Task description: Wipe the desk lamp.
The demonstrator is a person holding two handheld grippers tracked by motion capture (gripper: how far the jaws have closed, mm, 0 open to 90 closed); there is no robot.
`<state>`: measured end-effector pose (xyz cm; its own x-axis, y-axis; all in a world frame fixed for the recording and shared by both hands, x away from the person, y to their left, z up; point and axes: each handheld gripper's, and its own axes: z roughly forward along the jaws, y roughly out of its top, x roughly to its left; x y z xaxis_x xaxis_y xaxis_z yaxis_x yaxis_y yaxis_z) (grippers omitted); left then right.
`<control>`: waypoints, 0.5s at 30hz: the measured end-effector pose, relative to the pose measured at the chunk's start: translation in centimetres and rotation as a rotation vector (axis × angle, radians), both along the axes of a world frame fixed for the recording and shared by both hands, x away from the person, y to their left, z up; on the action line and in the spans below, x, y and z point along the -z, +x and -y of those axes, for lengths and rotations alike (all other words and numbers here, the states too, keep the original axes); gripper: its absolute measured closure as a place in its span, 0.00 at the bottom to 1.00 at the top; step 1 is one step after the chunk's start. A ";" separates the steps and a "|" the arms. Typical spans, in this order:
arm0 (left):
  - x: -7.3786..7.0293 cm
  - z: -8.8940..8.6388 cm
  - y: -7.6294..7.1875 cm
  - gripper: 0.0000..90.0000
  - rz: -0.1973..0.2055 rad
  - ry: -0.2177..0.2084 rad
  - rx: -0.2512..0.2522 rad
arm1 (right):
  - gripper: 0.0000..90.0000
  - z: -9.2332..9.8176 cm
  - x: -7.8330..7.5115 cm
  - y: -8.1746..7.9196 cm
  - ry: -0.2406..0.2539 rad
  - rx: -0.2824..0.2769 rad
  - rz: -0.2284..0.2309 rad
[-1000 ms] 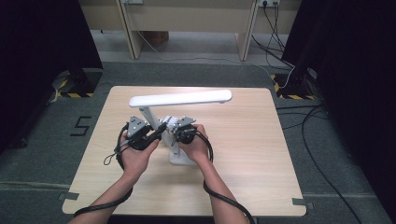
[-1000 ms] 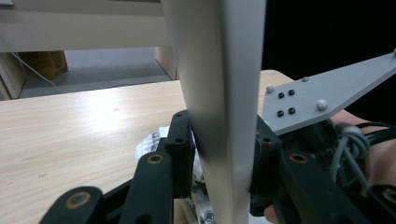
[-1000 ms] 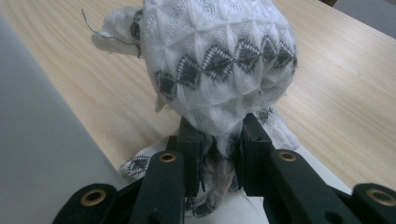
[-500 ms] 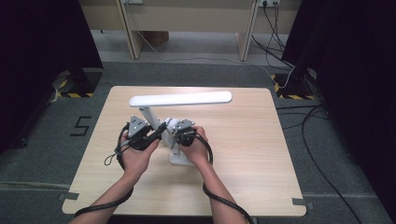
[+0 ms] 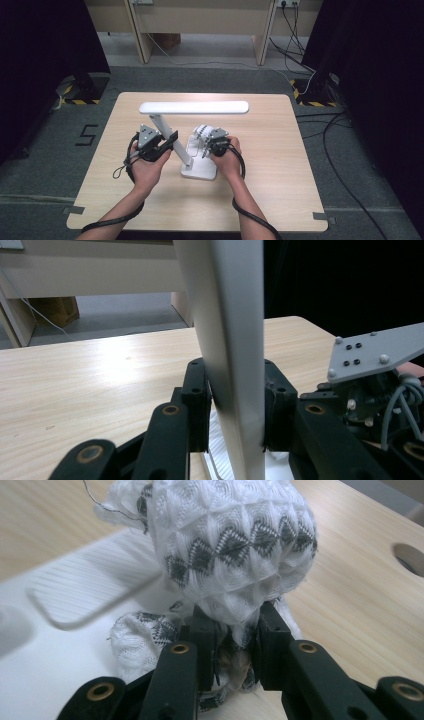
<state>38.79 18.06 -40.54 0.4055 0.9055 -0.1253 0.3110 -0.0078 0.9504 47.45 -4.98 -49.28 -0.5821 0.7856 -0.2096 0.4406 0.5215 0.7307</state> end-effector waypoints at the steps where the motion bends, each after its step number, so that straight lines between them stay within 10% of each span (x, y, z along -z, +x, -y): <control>1: 0.0 0.0 0.0 0.77 0.000 -0.001 -0.001 | 0.84 0.4 0.0 0.2 -0.008 0.009 0.005; 8: 0.1 0.0 -0.2 0.77 0.004 -0.010 -0.006 | 0.83 0.8 -1.4 1.3 -0.026 0.056 0.035; 15: 0.1 -0.1 -0.3 0.77 0.000 -0.005 -0.006 | 0.83 -5.0 -2.5 2.3 0.081 -0.073 0.027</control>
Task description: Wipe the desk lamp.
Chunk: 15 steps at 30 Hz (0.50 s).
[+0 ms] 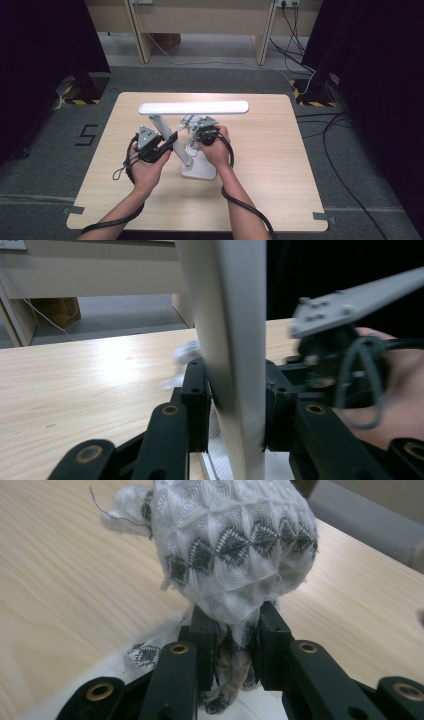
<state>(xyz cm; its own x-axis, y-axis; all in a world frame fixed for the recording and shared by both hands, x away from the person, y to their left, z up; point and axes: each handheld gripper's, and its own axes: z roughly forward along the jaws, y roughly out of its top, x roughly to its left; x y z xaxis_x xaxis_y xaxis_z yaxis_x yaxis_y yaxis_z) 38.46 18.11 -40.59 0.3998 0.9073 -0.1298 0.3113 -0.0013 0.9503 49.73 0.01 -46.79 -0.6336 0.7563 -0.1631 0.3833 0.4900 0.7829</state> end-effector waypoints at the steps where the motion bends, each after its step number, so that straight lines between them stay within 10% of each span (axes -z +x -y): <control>1: 0.0 0.0 0.0 0.77 0.002 -0.001 0.001 | 0.83 -0.9 0.1 0.0 0.004 -0.007 -0.011; 7: 0.0 0.0 -0.1 0.77 0.004 0.000 -0.001 | 0.83 -3.3 1.7 0.7 -0.049 -0.049 -0.035; 15: 0.2 0.4 -0.2 0.79 0.020 0.004 -0.028 | 0.83 -1.4 1.7 0.7 -0.079 -0.006 -0.023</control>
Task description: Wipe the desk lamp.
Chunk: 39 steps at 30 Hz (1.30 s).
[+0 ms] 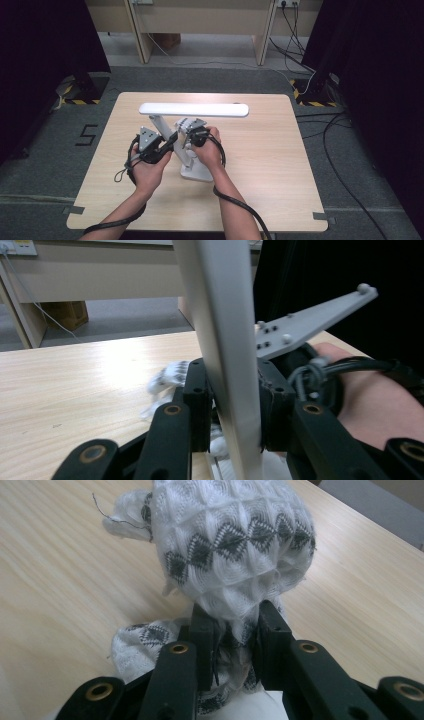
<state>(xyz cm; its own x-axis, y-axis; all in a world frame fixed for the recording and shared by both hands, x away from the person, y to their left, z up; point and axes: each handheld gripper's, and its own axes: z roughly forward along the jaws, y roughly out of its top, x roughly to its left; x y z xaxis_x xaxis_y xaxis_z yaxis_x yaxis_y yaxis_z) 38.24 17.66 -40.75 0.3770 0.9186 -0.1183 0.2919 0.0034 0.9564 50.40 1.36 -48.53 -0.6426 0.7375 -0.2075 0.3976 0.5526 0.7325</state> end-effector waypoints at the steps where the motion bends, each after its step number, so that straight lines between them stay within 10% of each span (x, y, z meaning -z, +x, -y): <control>1: 0.0 0.0 0.0 0.79 -0.001 0.000 -0.002 | 0.83 0.4 0.0 0.0 0.001 0.007 0.001; 29: -0.1 0.1 -0.3 0.79 -0.002 0.012 -0.013 | 0.82 14.3 -0.6 -1.5 -0.057 0.317 0.005; 39: -0.1 -0.1 -0.6 0.78 -0.007 0.009 -0.012 | 0.80 15.0 -0.8 -1.9 -0.067 0.331 -0.020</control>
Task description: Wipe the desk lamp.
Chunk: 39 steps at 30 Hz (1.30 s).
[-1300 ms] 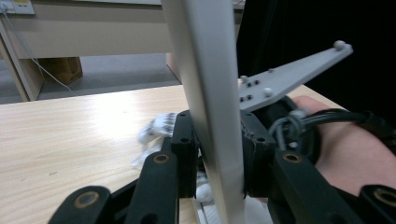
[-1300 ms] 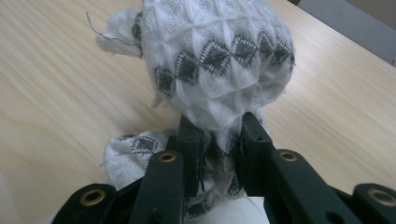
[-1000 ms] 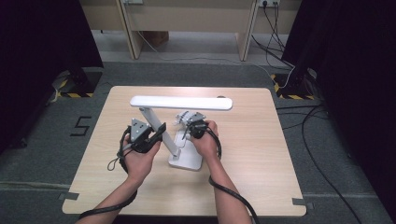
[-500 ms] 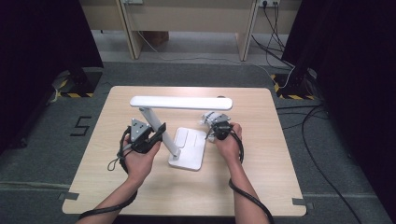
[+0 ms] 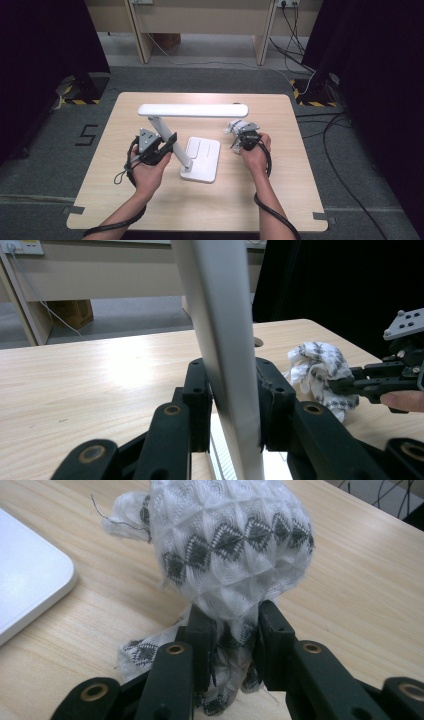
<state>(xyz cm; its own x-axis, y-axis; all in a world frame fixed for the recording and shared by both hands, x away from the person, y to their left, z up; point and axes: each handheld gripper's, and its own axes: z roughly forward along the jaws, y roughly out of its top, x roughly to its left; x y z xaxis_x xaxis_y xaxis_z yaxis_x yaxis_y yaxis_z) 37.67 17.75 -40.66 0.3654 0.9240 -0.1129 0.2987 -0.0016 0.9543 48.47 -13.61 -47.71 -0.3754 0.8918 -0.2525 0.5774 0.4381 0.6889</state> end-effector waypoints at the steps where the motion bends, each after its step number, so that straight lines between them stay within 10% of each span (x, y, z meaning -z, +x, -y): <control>1: 0.0 0.0 0.0 0.78 0.001 -0.002 0.000 | 0.79 0.1 0.0 0.0 -0.009 0.007 -0.001; 23: 0.1 -0.4 -1.0 0.76 0.002 0.000 0.026 | 0.47 0.0 0.6 0.4 0.083 0.054 -0.001; 33: 0.4 -0.7 -1.3 0.72 -0.006 0.001 0.055 | 0.48 -0.9 -1.4 -0.6 0.104 0.011 0.085; 39: 1.1 -1.5 -2.2 0.64 -0.013 -0.002 0.120 | 0.67 -2.2 -1.9 -2.7 0.128 -0.085 0.070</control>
<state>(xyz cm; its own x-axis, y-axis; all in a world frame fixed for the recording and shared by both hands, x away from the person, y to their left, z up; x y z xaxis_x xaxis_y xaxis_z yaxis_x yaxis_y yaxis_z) 35.43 19.25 -41.71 0.4721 0.8733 -0.1201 0.3092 -0.0365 0.9503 45.80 -11.45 -45.85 -0.4368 0.8840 -0.1668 0.4908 0.3895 0.7793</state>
